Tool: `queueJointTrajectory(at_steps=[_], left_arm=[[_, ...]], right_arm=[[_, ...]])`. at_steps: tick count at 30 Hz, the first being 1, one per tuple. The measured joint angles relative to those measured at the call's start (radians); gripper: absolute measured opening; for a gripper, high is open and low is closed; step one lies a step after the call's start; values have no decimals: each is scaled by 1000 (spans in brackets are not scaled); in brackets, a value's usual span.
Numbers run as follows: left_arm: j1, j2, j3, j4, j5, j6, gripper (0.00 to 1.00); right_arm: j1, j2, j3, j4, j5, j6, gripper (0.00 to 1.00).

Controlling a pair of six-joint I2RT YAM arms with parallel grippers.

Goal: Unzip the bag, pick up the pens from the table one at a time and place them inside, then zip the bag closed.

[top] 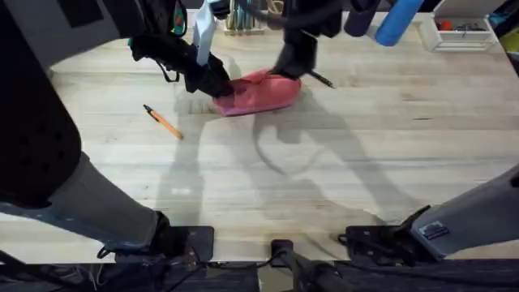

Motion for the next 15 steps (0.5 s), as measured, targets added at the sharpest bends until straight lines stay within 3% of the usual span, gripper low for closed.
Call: queueJointTrajectory(at_steps=[6,15], left_arm=[[0,0,0,0,0,0,42],[0,0,0,0,0,0,42]], right_arm=[[0,0,0,-13,-11,-237,996],[0,0,0,-13,-23,-341,996]])
